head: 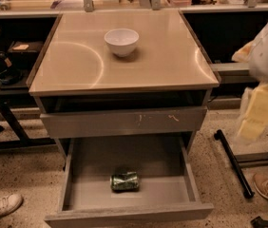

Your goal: Pick green can from middle drawer and place on counter

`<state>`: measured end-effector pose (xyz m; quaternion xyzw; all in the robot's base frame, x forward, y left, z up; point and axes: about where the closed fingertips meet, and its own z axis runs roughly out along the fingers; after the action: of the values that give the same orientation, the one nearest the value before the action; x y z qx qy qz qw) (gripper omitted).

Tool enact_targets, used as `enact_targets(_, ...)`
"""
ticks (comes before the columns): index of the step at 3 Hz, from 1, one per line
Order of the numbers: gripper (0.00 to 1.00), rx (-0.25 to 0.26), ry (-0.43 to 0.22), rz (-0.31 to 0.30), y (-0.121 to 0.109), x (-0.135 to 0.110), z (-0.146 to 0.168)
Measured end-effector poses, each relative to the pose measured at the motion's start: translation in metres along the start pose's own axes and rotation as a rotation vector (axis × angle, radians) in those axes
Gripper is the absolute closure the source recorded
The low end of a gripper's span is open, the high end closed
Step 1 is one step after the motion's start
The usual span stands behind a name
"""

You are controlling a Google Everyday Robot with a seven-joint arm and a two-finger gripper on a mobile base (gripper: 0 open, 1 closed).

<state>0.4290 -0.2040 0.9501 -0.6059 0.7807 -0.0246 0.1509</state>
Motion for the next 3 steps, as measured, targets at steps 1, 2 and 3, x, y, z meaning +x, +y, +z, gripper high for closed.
enact_targets(1, 0.00, -0.043, -0.034, -0.024, 0.034, -0.028, 0.057)
enact_targets(2, 0.00, -0.155, -0.063, -0.054, 0.076, -0.051, 0.135)
enact_targets(3, 0.00, -0.178, -0.043, -0.057, 0.089, -0.044, 0.148)
